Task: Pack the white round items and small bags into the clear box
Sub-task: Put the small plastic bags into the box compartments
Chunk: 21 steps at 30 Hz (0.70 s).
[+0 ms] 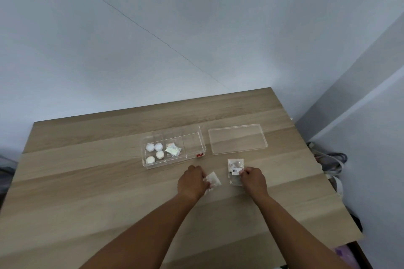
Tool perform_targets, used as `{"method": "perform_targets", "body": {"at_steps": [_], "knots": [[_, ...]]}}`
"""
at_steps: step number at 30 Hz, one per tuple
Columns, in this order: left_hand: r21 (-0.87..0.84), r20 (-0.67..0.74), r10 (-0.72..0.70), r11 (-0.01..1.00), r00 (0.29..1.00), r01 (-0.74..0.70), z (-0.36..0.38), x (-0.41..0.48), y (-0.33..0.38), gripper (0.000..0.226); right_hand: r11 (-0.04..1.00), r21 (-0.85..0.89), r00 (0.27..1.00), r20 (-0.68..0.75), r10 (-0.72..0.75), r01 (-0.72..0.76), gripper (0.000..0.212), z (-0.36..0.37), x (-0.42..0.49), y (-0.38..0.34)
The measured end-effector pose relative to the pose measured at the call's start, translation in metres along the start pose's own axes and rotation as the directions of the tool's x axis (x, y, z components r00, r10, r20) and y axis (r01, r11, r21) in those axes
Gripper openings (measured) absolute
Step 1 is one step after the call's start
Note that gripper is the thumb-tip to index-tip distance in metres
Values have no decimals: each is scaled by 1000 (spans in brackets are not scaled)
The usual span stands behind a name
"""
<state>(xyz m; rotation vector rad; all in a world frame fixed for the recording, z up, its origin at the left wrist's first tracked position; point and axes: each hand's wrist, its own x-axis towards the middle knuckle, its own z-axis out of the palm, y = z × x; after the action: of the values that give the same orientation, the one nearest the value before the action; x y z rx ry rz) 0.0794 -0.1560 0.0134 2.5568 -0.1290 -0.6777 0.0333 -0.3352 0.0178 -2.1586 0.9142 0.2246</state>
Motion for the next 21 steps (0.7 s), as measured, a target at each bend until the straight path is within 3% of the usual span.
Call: {"method": "perform_targets", "body": {"at_steps": [2, 6, 12, 17, 21], "knots": [[-8, 29, -32, 999, 999, 32, -4, 3, 3, 29, 1000, 8, 1000, 0, -9, 9, 41, 0, 1, 0], [-27, 84, -45, 999, 995, 48, -11, 5, 4, 31, 996, 88, 1000, -18, -14, 16, 9, -1, 3, -2], [-130, 99, -27, 991, 995, 40, -18, 4, -3, 31, 983, 180, 999, -46, -22, 30, 11, -2, 10, -6], [-401, 98, 18, 916, 995, 23, -45, 3, 1, 11, 966, 258, 999, -51, -7, 20, 14, 1, 24, -11], [-509, 24, -17, 860, 1000, 27, -81, 17, 7, 16, 954, 296, 998, -55, -25, 41, 13, 0, 33, -18]]}}
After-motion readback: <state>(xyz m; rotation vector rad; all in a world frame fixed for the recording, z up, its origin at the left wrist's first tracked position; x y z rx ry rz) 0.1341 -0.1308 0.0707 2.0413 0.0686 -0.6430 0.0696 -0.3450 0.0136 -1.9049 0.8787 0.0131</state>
